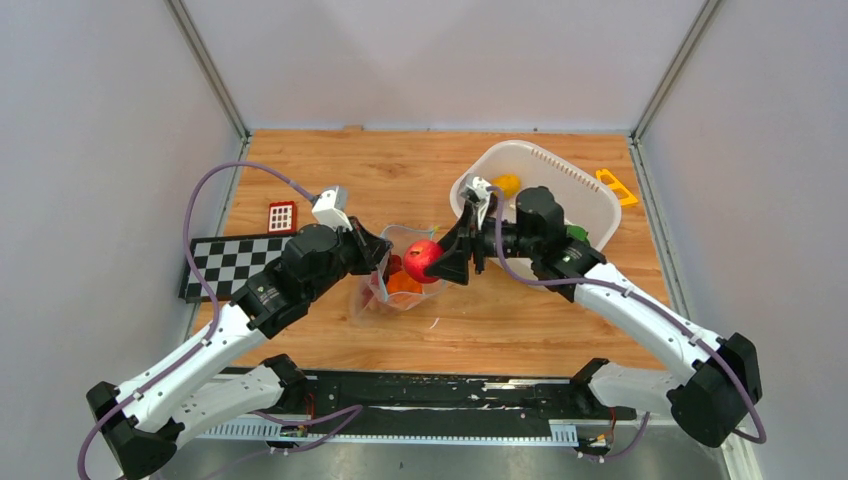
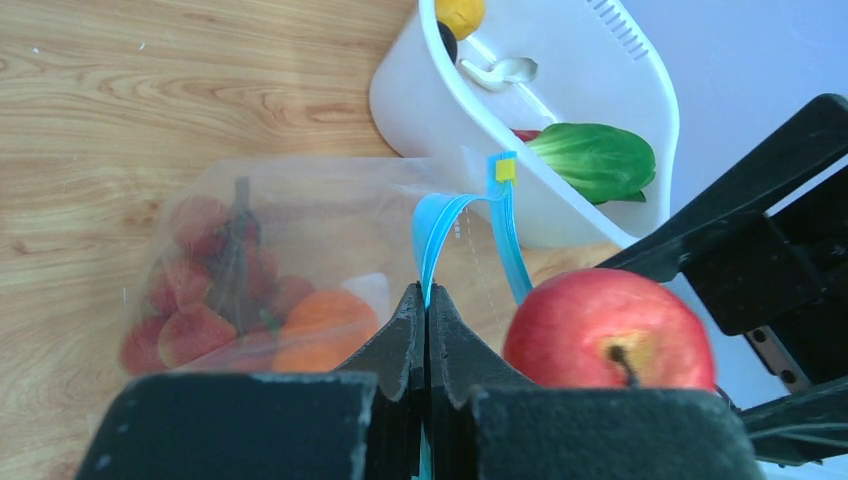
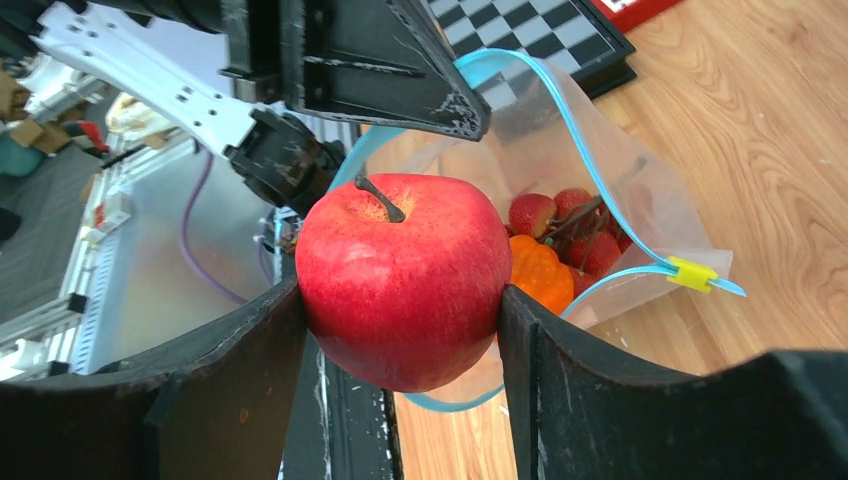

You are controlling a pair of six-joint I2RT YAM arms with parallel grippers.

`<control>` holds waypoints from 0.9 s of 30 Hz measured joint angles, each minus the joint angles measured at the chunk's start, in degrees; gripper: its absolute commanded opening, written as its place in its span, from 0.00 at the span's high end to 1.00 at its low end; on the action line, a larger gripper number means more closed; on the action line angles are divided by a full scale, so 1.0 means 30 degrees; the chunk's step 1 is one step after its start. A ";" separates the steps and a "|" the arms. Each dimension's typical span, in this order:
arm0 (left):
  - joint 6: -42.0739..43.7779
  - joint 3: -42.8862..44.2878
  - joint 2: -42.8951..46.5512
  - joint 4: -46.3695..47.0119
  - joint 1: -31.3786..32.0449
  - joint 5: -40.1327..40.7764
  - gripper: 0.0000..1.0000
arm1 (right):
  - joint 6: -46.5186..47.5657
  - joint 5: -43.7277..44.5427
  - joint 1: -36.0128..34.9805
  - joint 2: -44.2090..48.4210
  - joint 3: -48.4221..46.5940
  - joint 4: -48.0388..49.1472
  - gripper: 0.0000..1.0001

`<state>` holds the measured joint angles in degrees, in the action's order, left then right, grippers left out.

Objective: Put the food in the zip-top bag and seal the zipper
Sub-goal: Place the fake fruit in the zipper food storage bag.

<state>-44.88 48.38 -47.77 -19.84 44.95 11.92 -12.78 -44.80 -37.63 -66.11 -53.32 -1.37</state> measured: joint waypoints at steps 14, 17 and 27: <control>0.0015 0.0000 -0.0044 0.0138 0.0000 -0.0036 1.00 | 0.3045 0.9304 -0.3599 -0.2208 -0.1683 -0.2616 0.57; 0.0015 0.0000 -0.0073 0.0146 0.0000 -0.0095 1.00 | 0.3446 1.1220 -0.3971 -0.2674 -0.1756 -0.2601 0.55; 0.0036 0.0000 -0.0131 0.0160 0.0000 -0.0102 1.00 | 0.4371 1.5052 -0.5158 -0.4131 -0.1851 -0.1282 0.36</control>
<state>-44.77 48.38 -48.16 -19.35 44.95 11.62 0.34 0.36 -53.10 -78.50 -58.87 -5.21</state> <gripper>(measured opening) 0.008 0.655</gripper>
